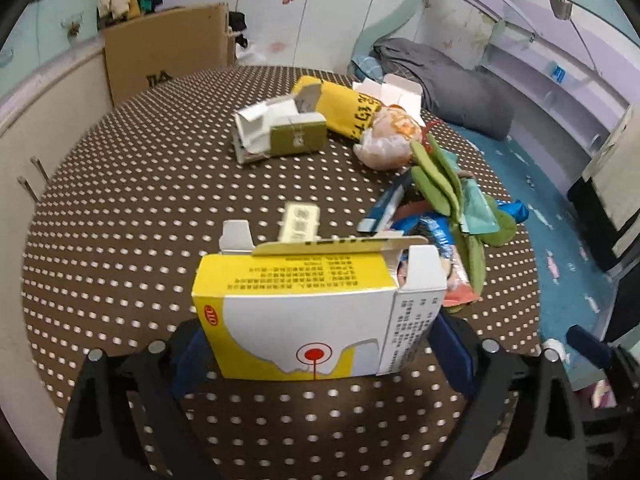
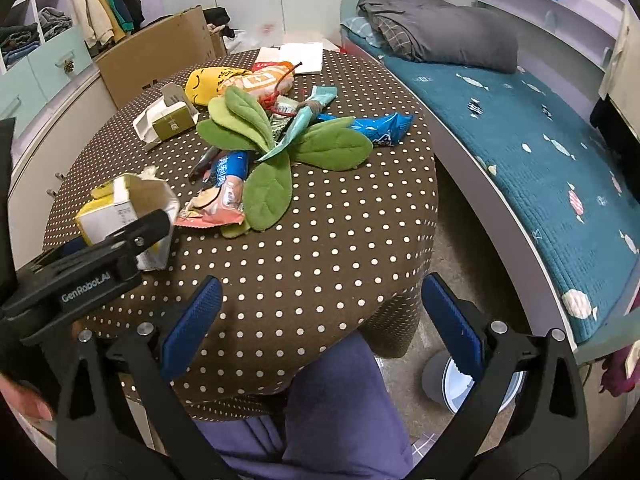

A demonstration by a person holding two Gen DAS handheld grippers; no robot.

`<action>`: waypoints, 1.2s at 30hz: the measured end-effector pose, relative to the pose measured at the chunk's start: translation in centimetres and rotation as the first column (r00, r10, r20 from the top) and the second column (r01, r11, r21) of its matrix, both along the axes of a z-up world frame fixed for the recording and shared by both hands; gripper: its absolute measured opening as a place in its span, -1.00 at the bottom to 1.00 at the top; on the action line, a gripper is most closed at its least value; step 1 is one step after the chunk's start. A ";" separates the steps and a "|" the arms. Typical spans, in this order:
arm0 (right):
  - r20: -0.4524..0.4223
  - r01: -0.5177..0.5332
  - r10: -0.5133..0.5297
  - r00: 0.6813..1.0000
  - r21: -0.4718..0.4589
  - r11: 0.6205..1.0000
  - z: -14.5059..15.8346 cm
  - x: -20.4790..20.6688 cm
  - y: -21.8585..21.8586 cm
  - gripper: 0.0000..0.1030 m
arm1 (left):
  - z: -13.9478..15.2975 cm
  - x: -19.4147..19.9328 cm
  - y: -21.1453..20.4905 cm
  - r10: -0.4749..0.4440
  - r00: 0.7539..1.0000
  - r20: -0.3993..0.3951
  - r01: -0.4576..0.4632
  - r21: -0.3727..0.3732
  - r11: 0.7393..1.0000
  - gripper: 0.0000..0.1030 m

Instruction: Collect trash

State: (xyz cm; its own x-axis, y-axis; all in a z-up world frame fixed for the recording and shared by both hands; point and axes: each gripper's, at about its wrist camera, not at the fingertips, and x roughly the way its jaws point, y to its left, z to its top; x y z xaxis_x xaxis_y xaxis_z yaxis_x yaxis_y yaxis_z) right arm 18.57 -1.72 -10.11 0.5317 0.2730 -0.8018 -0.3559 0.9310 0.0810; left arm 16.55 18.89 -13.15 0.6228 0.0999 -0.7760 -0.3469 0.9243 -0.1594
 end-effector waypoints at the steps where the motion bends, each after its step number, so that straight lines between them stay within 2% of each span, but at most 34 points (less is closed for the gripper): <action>1: 0.001 -0.002 0.002 1.000 0.002 1.000 0.0 0.0 0.0 0.90 | 0.0 -0.1 0.2 -0.003 1.000 0.000 0.003 -0.003 1.000 0.78; 9: 0.055 -0.066 0.065 0.996 0.013 0.998 1.5 -0.2 2.2 0.90 | 1.4 -2.7 1.8 0.030 0.999 0.034 -0.031 0.026 0.999 0.78; 14: 0.100 -0.127 0.124 0.987 0.028 0.992 2.4 -0.2 4.8 0.84 | 2.8 -4.6 3.7 0.088 0.994 0.069 -0.091 0.040 0.995 0.78; 17: 0.082 -0.173 0.168 0.982 0.058 0.983 2.4 0.0 6.3 0.68 | 3.2 -5.4 5.0 0.126 0.989 0.079 -0.130 0.046 0.990 0.78; 20: 0.063 -0.208 0.203 0.977 0.086 0.974 2.1 0.4 8.1 0.62 | 3.5 -6.2 6.3 0.154 0.984 0.086 -0.158 0.050 0.986 0.78; 27: 0.016 -0.314 0.315 0.949 0.125 0.941 1.0 1.2 12.3 0.33 | 3.7 -7.3 8.9 0.216 0.972 0.090 -0.221 0.054 0.974 0.78; 32: -0.042 -0.345 0.351 0.935 0.108 0.932 -0.9 2.0 14.9 -0.04 | 3.7 -8.0 10.6 0.257 0.962 0.094 -0.263 0.059 0.963 0.78; 33: -0.061 -0.349 0.356 0.932 0.103 0.931 -1.5 2.2 15.5 -0.09 | 3.7 -8.0 10.7 0.261 0.961 0.093 -0.267 0.060 0.962 0.78; 36: -0.038 -0.352 0.356 0.934 0.077 0.933 -1.5 2.0 16.2 -0.15 | 3.5 -8.1 11.3 0.270 0.959 0.088 -0.276 0.059 0.959 0.78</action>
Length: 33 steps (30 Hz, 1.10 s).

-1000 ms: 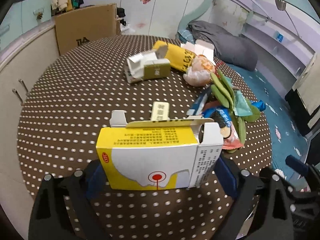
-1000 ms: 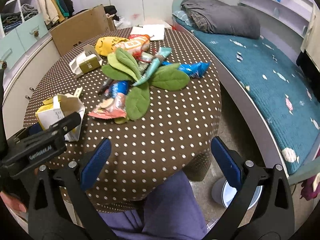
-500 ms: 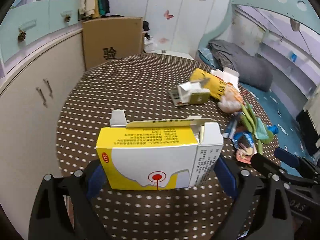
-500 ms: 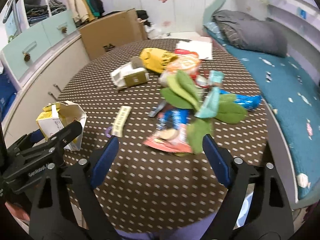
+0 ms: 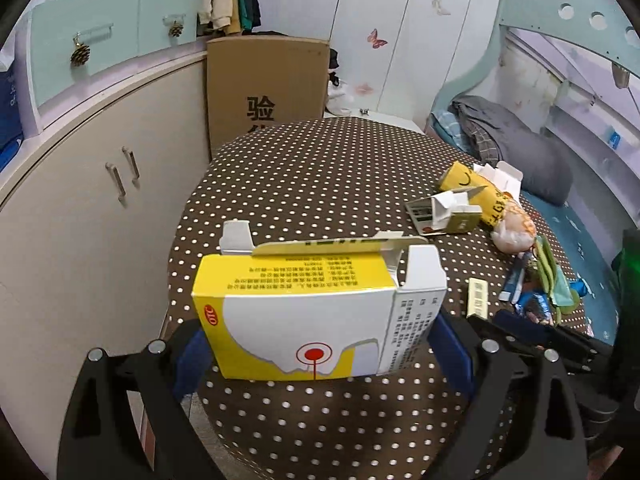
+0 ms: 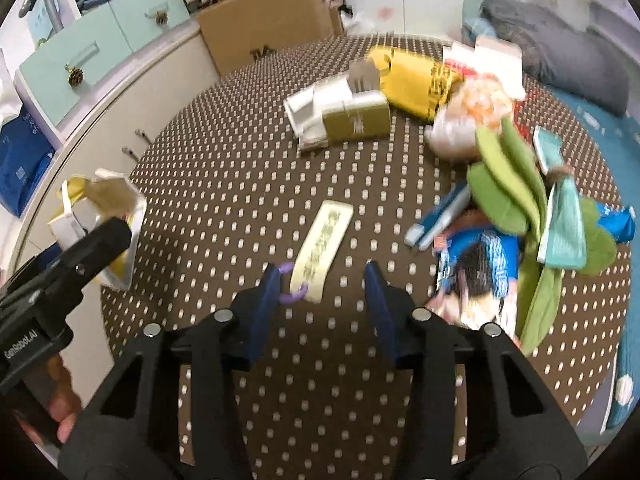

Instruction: Collect trash

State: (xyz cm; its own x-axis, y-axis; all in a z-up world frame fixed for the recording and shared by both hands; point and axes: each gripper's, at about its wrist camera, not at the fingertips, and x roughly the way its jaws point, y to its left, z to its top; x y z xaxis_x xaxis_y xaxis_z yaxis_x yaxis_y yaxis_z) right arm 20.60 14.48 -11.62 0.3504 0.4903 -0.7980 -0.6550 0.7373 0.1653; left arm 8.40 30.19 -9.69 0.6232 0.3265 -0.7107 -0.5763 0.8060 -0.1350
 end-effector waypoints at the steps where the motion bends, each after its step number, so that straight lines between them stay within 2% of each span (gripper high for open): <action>1: 0.008 -0.004 0.004 1.000 -0.002 1.000 0.0 -0.1 0.2 -0.18 | -0.1 0.0 0.2 0.003 1.000 -0.001 -0.003 -0.003 1.000 0.78; 3: 0.029 -0.009 0.009 1.000 -0.012 1.000 0.0 -0.1 0.8 -0.33 | -0.3 0.1 0.4 0.008 1.000 -0.008 -0.008 -0.005 1.000 0.78; 6: 0.052 -0.029 0.031 0.998 -0.021 0.999 -0.1 -0.1 1.1 -0.71 | -0.5 0.2 0.5 0.001 1.000 -0.010 -0.001 -0.014 1.000 0.78; 9: 0.055 -0.031 0.032 0.998 -0.012 0.999 0.0 -0.2 0.6 -0.75 | -0.5 0.3 0.1 -0.009 1.000 -0.015 0.008 -0.014 1.000 0.78; 11: 0.066 -0.029 0.029 0.997 -0.001 1.000 0.3 -0.6 0.2 -0.90 | -0.6 0.5 -0.2 -0.018 1.000 -0.017 0.018 -0.021 1.000 0.78; 20: 0.066 0.020 -0.024 0.998 0.060 0.998 1.8 -1.1 -2.9 -0.94 | -0.6 1.5 -2.7 -0.091 0.996 -0.022 0.090 -0.043 0.995 0.78; 24: 0.079 0.050 -0.057 0.995 0.091 0.995 2.9 -1.3 -4.8 -0.95 | -0.1 1.8 -4.4 -0.128 0.992 -0.009 0.128 -0.029 0.991 0.78; 27: 0.070 0.036 -0.043 0.997 0.109 0.993 3.3 -1.3 -5.8 -0.96 | 0.3 2.3 -5.5 -0.151 0.989 -0.004 0.151 -0.015 0.988 0.78; 30: 0.057 0.073 -0.077 0.995 0.080 0.994 2.6 -0.6 -6.2 -0.93 | 0.3 2.3 -6.0 -0.160 0.987 0.000 0.160 -0.023 0.987 0.78; 31: 0.046 0.077 -0.080 0.996 0.075 0.994 2.3 -0.3 -6.2 -0.87 | 0.3 2.2 -5.9 -0.160 0.987 0.001 0.160 -0.029 0.987 0.78; 33: 0.033 0.081 -0.084 0.996 0.075 0.994 1.8 -0.1 -6.0 -0.12 | 0.1 2.1 -5.5 -0.149 0.989 -0.003 0.149 -0.039 0.988 0.78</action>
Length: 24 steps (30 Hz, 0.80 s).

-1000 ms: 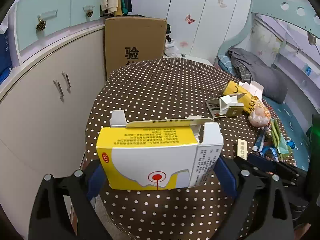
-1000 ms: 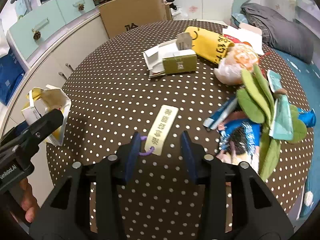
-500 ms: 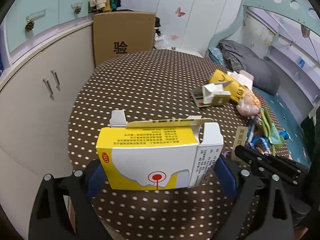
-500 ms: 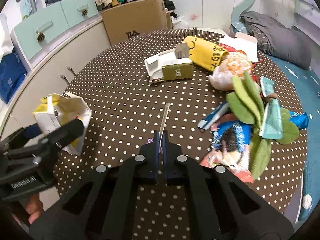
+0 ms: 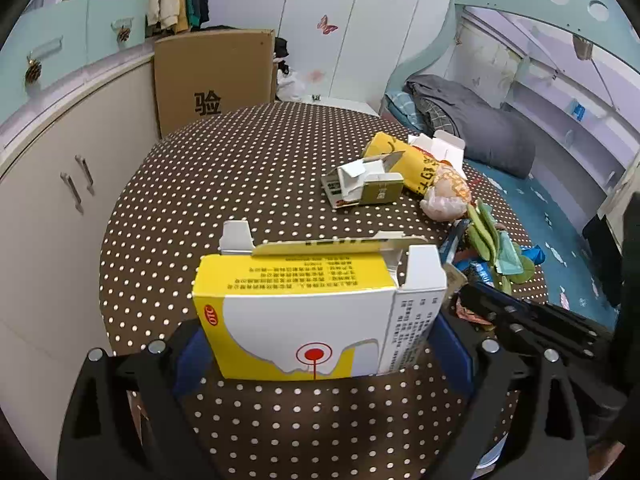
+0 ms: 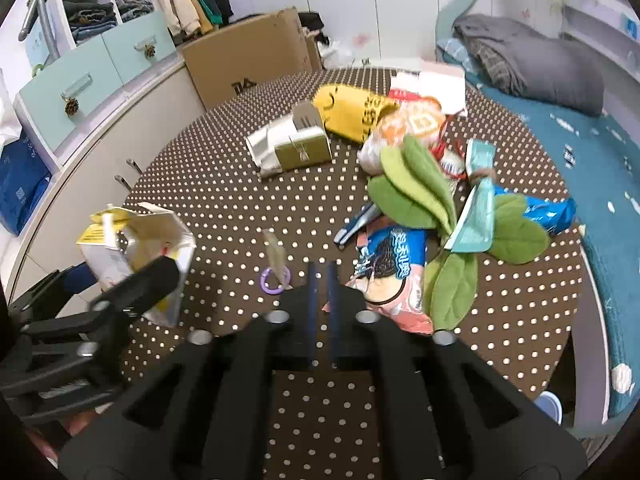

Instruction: Collect trash

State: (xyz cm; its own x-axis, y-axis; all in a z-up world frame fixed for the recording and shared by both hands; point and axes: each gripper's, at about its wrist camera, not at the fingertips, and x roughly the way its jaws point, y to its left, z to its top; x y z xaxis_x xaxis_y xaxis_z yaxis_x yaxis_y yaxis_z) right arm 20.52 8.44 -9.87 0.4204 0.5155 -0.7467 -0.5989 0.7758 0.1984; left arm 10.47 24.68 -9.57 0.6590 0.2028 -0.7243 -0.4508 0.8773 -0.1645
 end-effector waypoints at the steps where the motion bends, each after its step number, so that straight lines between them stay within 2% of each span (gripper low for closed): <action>1: 0.021 0.021 -0.021 1.000 0.002 1.000 0.0 0.0 -0.1 0.28 | -0.1 -0.2 0.4 0.017 1.000 -0.003 -0.017 -0.002 1.000 0.78; 4: 0.044 -0.018 0.017 0.999 0.014 1.000 0.3 -0.4 0.5 0.30 | -0.2 -0.6 1.6 0.053 0.999 -0.008 -0.053 0.003 0.999 0.78; 7: 0.067 -0.032 0.033 0.997 -0.013 0.999 0.3 -0.8 1.2 0.30 | -0.2 -1.1 2.7 0.077 0.997 -0.009 -0.077 0.000 0.997 0.78; 11: 0.051 -0.090 0.090 0.995 -0.004 0.996 0.1 -1.3 2.3 0.30 | -0.1 -2.0 3.9 0.107 0.994 -0.004 -0.107 0.009 0.994 0.78; 18: 0.043 -0.130 0.134 0.990 -0.078 0.988 -2.1 -1.8 4.7 0.28 | -0.8 -2.7 5.2 0.135 0.991 -0.022 -0.135 -0.004 0.991 0.78; 19: 0.072 -0.126 0.133 0.989 -0.097 0.987 -2.2 -1.9 5.0 0.14 | -1.0 -2.8 5.3 0.135 0.990 -0.027 -0.136 -0.007 0.991 0.78; 20: 0.099 -0.119 0.131 0.986 -0.123 0.985 -2.2 -2.1 5.2 -0.14 | -1.2 -2.8 5.3 0.135 0.990 -0.031 -0.136 -0.008 0.991 0.78; 21: 0.114 -0.112 0.128 0.985 -0.136 0.984 -2.2 -2.1 5.3 -0.28 | -1.3 -2.8 5.2 0.135 0.990 -0.034 -0.135 -0.008 0.991 0.78; 22: 0.105 -0.114 0.127 0.986 -0.125 0.986 -2.1 -1.9 5.3 -0.47 | -1.4 -2.8 5.2 0.132 0.991 -0.037 -0.132 -0.009 0.991 0.78; 24: 0.077 -0.116 0.124 0.989 -0.097 0.988 -2.1 -1.2 5.1 -0.70 | -1.6 -2.7 5.0 0.125 0.991 -0.041 -0.126 -0.011 0.992 0.77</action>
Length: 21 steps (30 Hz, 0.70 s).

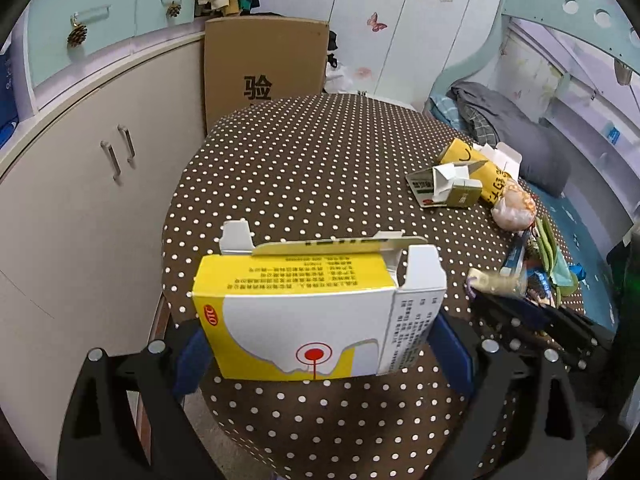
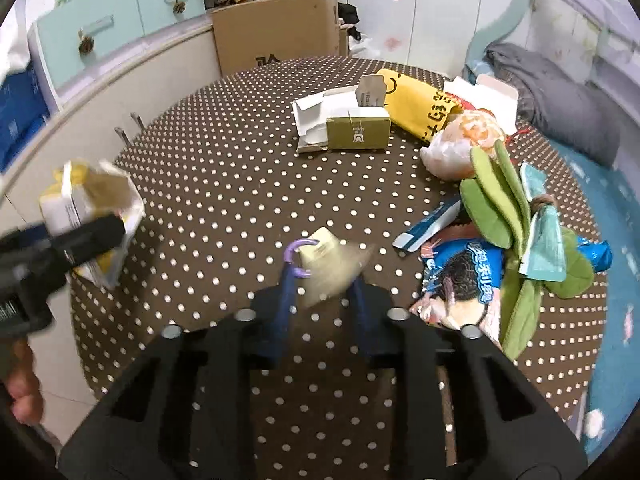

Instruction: Collect trash

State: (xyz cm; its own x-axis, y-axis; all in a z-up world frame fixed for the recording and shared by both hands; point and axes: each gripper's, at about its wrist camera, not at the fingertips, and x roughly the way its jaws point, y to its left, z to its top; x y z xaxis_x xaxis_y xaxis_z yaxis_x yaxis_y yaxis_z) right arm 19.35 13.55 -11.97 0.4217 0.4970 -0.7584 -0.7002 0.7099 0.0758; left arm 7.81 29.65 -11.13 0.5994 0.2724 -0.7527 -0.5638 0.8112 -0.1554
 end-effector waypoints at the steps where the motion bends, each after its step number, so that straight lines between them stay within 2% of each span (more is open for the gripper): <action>1: -0.004 0.001 -0.001 1.000 0.004 1.000 0.0 0.3 -0.1 -0.90 | 0.0 0.0 -0.1 -0.002 1.000 0.000 0.002 0.000 1.000 0.77; 7: -0.025 0.019 -0.018 1.000 0.048 0.999 0.1 0.7 -0.8 -0.99 | -0.1 0.3 -1.1 -0.027 1.000 -0.002 0.027 -0.003 1.000 0.77; 13: -0.022 0.059 -0.057 0.998 0.076 0.995 1.1 0.8 -2.1 -0.93 | 0.6 0.5 -2.2 -0.060 0.998 0.013 0.060 0.012 0.998 0.78; 15: -0.018 0.069 -0.068 0.998 0.085 0.994 1.3 1.2 -2.1 -0.30 | 0.8 0.6 -2.3 -0.060 0.998 0.016 0.059 0.010 0.998 0.78; 16: -0.010 0.077 -0.077 0.997 0.092 0.993 1.4 1.4 -2.0 0.56 | 0.8 0.6 -2.2 -0.057 0.998 0.017 0.057 0.009 0.998 0.78; 17: 0.003 0.081 -0.082 0.997 0.100 0.992 1.5 1.5 -1.8 0.62 | 0.8 0.6 -2.2 -0.055 0.998 0.017 0.055 0.010 0.998 0.78; 21: 0.012 0.054 -0.055 0.998 0.079 0.995 1.3 1.7 -0.4 0.60 | 0.8 0.7 -1.7 -0.042 0.999 0.015 0.042 0.008 0.999 0.78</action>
State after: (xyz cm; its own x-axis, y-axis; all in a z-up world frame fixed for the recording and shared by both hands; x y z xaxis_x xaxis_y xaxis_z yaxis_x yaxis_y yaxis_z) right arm 21.03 13.13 -10.71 0.4602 0.5307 -0.7117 -0.6624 0.7390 0.1227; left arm 8.51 27.96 -10.31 0.6216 0.2526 -0.7415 -0.5267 0.8354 -0.1569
